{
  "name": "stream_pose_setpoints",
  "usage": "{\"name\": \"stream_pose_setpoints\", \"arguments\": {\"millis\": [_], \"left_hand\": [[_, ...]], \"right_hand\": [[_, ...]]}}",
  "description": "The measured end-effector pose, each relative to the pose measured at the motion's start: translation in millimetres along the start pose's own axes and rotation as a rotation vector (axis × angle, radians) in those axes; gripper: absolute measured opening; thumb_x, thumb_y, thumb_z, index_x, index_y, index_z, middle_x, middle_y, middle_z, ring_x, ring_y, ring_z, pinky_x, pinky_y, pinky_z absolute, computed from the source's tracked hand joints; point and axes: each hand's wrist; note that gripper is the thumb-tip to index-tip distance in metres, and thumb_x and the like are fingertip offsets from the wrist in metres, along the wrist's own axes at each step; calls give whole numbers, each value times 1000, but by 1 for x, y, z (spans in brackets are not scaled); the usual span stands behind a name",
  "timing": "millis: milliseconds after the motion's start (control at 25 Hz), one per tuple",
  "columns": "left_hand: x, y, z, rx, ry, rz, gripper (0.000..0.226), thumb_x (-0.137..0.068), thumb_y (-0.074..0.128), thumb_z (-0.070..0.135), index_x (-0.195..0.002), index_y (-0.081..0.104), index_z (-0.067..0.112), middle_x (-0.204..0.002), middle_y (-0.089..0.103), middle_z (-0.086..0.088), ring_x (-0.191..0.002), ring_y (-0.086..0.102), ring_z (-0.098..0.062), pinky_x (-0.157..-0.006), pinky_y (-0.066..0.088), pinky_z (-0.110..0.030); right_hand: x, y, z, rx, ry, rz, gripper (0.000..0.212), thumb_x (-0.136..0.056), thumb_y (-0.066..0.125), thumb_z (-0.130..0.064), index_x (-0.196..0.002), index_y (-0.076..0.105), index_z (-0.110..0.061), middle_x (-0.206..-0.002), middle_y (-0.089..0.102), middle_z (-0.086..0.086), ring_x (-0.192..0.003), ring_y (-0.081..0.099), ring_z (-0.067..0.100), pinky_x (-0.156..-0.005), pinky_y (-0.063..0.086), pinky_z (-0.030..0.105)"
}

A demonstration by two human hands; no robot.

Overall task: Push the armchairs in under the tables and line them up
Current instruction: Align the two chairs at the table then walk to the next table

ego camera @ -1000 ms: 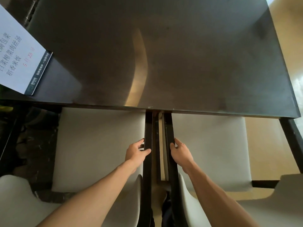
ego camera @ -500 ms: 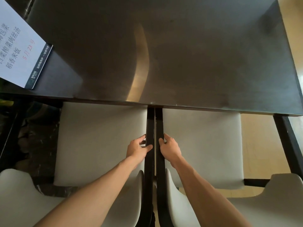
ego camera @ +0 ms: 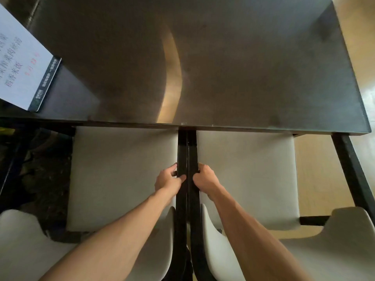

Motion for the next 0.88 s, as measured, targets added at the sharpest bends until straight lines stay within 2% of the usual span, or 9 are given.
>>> {"name": "stream_pose_setpoints", "arguments": {"millis": [120, 240, 280, 360, 440, 560, 680, 800, 880], "left_hand": [[1, -1, 5, -145, 61, -34, 61, -87, 74, 32, -144, 51, 29, -132, 64, 5, -113, 63, -23, -95, 52, -36], [13, -1, 11, -328, 137, -114, 73, -84, 73, 45, -147, 42, 25, -140, 58, 0, -122, 59, -26, -97, 53, -42], [20, -4, 15, -381, 161, -126, 73, -86, 72, 44, -148, 41, 23, -143, 55, 0, -125, 56, -27, -99, 51, -42], [37, -12, 23, -488, 251, -147, 66, -90, 70, 34, -148, 42, 20, -144, 54, -1, -127, 55, -27, -100, 49, -40], [49, -20, 30, -615, 355, -146, 67, -91, 69, 31, -150, 39, 19, -143, 55, -5, -126, 54, -28, -100, 49, -44], [80, -30, 59, -740, 530, -106, 63, -90, 68, 39, -143, 45, 14, -136, 56, -11, -124, 54, -31, -99, 48, -47], [115, -28, 92, -918, 721, 29, 63, -89, 65, 46, -142, 46, 19, -138, 56, -7, -127, 51, -29, -104, 40, -45], [150, -13, 119, -1020, 811, 62, 69, -89, 64, 48, -147, 39, 22, -146, 50, -6, -137, 41, -30, -113, 26, -52], [172, 3, 133, -1031, 861, 48, 69, -88, 63, 50, -146, 40, 20, -144, 50, -6, -138, 40, -29, -115, 25, -54]], "right_hand": [[6, -2, -5, 18, -42, -7, 46, -85, 45, -11, -130, 56, -14, -117, 68, 10, -107, 66, 31, -90, 58, 50], [18, -7, -11, 100, -83, 5, 36, -97, 47, -9, -131, 55, -10, -122, 65, 12, -101, 62, 26, -85, 53, 38], [24, -9, -12, 143, -106, 19, 35, -98, 47, -12, -132, 55, -9, -123, 65, 12, -101, 61, 26, -84, 51, 36], [46, -19, -6, 241, -141, 58, 37, -99, 47, -18, -133, 56, -8, -128, 64, 15, -110, 62, 33, -91, 52, 41], [68, -33, 3, 328, -184, 140, 37, -99, 47, -21, -133, 57, -8, -129, 64, 15, -118, 60, 36, -94, 52, 46], [108, -68, 12, 399, -225, 266, 37, -100, 45, -26, -132, 58, -12, -129, 64, 12, -119, 58, 34, -94, 51, 44], [146, -106, 21, 552, -232, 353, 43, -102, 44, -39, -137, 56, -16, -133, 64, 10, -122, 58, 34, -102, 45, 43], [180, -136, 36, 646, -194, 428, 53, -102, 41, -53, -142, 53, -21, -141, 60, 6, -129, 53, 32, -110, 37, 50], [202, -154, 51, 662, -175, 448, 57, -101, 43, -57, -145, 51, -22, -145, 56, 3, -133, 50, 31, -113, 33, 55]]}}
Point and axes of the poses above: each hand's wrist, its own x-axis away from the middle knuckle, its own y-axis out of the palm, z = x × y
